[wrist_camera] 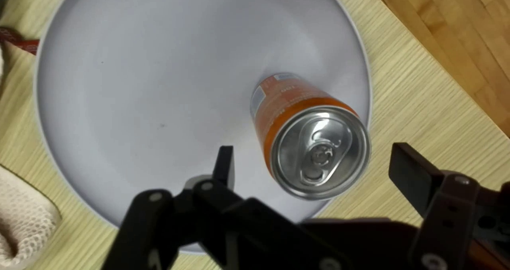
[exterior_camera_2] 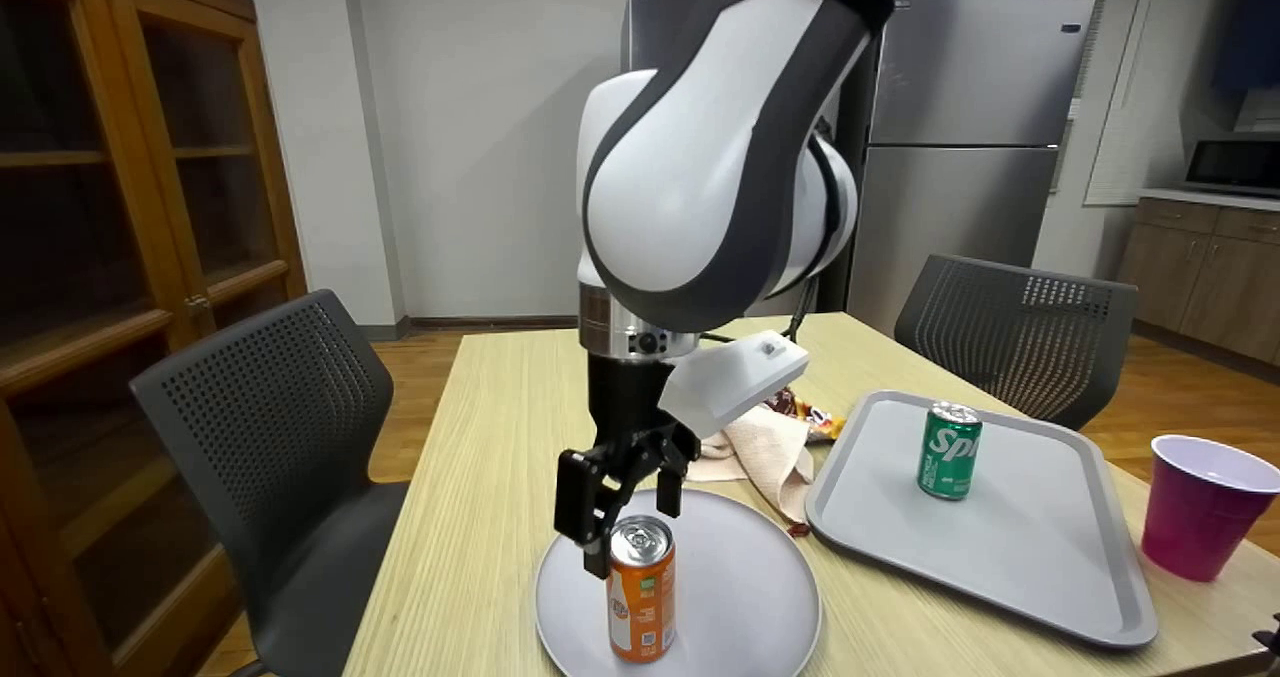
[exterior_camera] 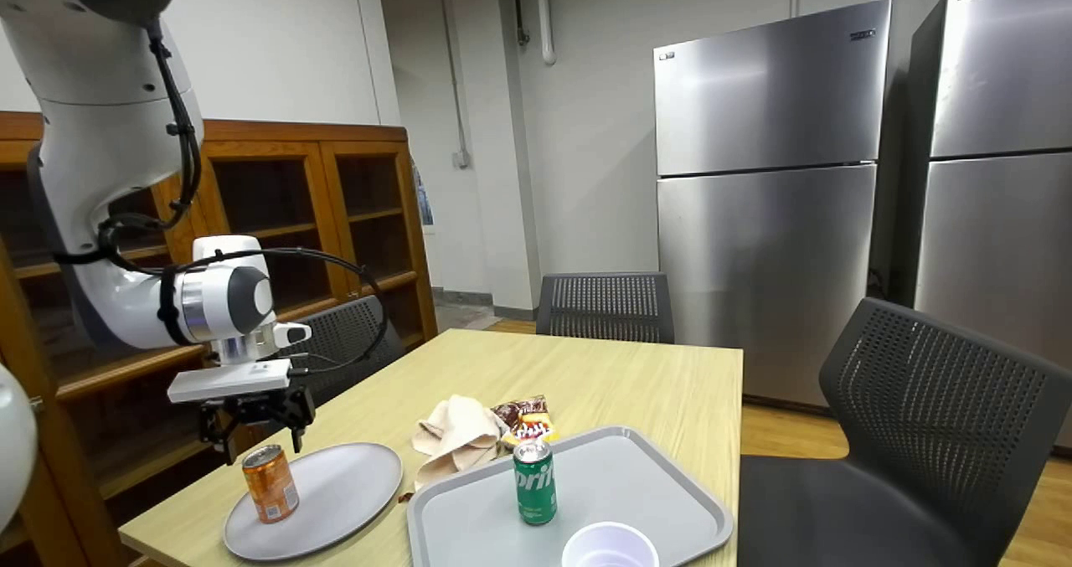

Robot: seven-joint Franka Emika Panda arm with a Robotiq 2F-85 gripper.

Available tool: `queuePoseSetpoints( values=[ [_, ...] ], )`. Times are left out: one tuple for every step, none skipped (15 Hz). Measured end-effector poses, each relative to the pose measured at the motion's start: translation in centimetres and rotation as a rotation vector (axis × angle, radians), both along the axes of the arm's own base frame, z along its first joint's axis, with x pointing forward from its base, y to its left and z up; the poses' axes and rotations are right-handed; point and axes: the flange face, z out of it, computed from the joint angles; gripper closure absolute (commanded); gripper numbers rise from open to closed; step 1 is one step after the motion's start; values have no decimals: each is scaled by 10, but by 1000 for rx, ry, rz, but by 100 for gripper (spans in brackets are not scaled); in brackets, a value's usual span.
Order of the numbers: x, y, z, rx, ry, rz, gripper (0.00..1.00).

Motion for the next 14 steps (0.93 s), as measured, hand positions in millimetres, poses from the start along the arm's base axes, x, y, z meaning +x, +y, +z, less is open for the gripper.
queuePoseSetpoints(
  values=[
    [2,1,-4,-2,7,2,0],
    [3,2,-7,-3,13,4,0],
    [4,3,-10,-6,17,7,0],
    [5,3,-13,-10,20,10,0],
    [6,3,-16,-14,22,13,0],
    [7,2,-19,-17,25,13,0],
    [7,1,-21,-20,27,14,0],
    [7,0,-23,-22,30,14,0],
    [7,0,-26,-24,34,12,0],
    [7,-1,-28,-26,37,11,0],
    [7,-2,-29,-27,39,11,0],
    [7,-2,-30,-27,39,10,0],
    [7,-2,-30,-26,39,10,0],
    [7,-2,-30,-26,39,10,0]
  ],
)
